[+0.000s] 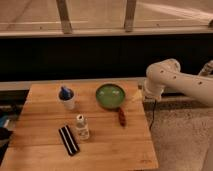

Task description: Knock the bottle over

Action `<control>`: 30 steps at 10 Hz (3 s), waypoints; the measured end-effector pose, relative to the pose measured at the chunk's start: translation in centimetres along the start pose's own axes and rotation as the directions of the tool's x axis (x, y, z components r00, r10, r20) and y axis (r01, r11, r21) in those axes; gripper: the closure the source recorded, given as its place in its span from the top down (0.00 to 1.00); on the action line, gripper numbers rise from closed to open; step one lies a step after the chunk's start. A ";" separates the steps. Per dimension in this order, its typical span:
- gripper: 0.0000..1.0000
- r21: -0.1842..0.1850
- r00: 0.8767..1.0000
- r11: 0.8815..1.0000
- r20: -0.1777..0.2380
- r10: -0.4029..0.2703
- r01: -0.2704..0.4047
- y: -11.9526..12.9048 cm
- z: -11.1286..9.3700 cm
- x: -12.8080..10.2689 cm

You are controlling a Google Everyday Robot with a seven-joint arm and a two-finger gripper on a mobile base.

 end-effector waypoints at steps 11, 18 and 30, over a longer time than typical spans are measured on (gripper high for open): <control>0.80 0.000 1.000 1.000 0.000 0.000 0.000 0.0 0.0 0.0; 0.39 0.000 1.000 1.000 0.000 0.000 0.000 0.0 0.0 0.0; 0.00 -0.062 0.976 0.980 -0.099 -0.194 0.189 8.0 1.5 3.5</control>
